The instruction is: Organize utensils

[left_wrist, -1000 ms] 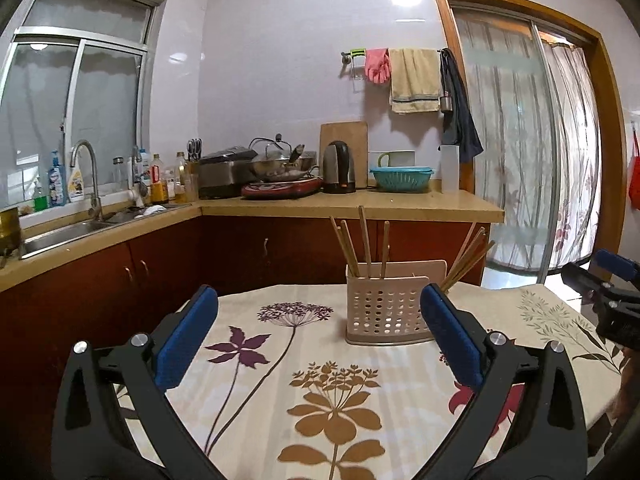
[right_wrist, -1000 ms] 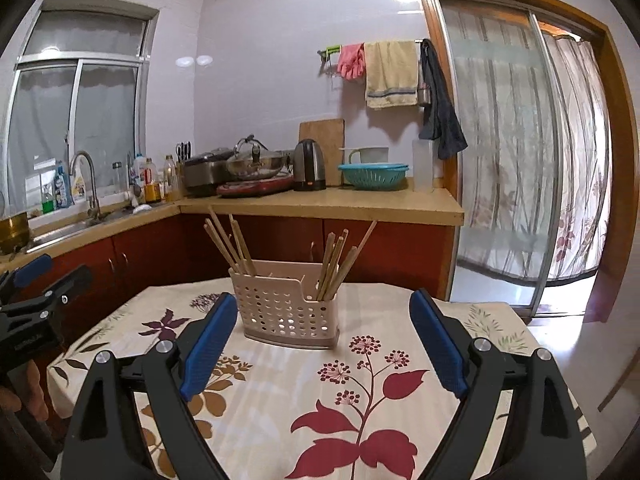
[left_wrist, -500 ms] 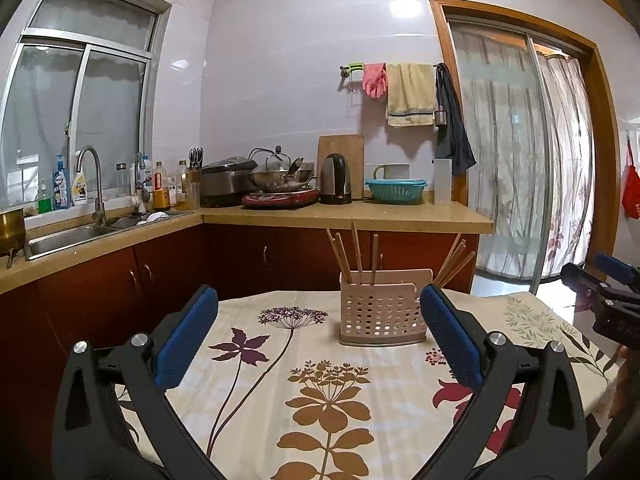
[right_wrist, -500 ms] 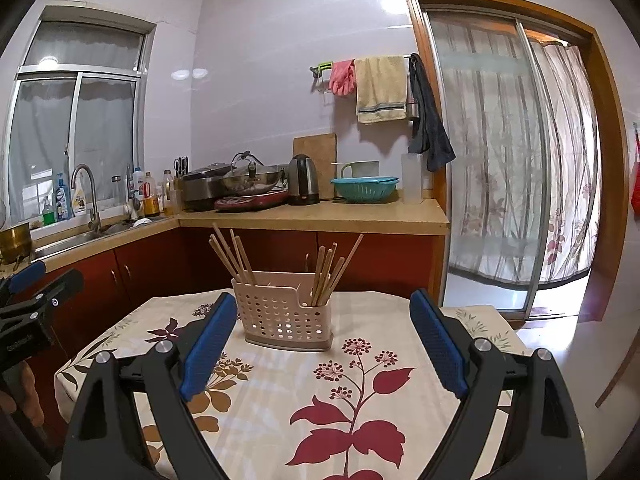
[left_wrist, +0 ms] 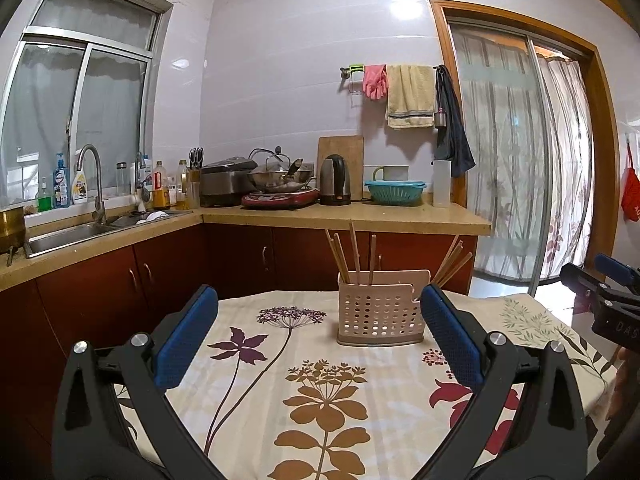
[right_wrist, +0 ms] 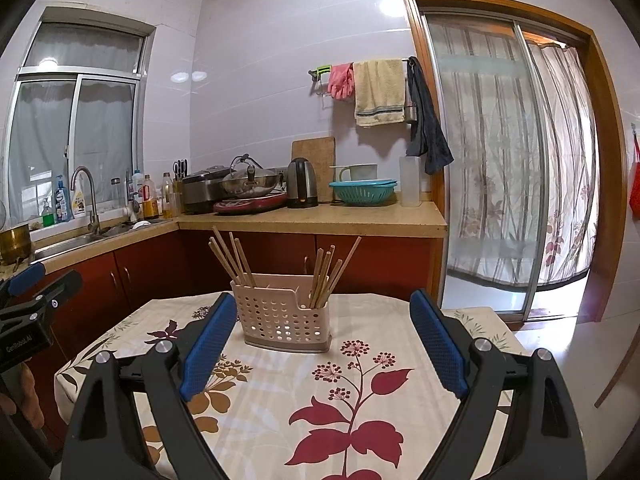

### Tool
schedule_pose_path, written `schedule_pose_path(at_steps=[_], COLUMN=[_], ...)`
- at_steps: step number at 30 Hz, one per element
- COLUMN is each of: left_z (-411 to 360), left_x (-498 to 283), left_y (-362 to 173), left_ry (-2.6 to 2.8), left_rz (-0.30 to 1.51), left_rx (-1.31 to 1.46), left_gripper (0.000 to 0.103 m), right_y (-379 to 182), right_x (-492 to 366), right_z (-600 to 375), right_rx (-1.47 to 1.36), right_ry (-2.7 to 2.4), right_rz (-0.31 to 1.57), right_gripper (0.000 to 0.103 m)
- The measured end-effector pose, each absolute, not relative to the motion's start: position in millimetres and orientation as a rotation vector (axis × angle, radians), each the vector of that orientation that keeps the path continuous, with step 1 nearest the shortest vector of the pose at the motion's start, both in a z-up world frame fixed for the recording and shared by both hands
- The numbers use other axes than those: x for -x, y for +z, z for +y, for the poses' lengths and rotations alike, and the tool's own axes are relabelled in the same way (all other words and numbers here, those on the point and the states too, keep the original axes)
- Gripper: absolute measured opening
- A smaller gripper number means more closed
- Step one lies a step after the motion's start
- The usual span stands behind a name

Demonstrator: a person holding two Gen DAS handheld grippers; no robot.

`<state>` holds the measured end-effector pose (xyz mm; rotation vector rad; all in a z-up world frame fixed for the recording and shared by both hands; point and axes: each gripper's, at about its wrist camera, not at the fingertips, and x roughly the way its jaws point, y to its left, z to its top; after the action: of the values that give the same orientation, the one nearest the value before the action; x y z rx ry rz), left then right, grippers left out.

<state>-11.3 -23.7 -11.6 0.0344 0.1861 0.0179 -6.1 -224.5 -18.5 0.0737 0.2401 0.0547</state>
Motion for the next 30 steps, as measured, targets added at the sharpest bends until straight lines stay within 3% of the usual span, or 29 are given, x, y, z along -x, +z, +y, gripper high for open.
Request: schedule_pose_path(at_steps=[30], left_z=[-25.1], left_x=[9.7], left_y=[-12.6], left_ry=[0.031], left_rz=[0.186], left_rx=[-0.030], left_gripper=[0.099], right_y=[-13.8], right_x=[10.9], right_z=[-227.8], right_rx=[-0.081], right_ry=[0.059], right_rz=[0.246], right_gripper=[0.086])
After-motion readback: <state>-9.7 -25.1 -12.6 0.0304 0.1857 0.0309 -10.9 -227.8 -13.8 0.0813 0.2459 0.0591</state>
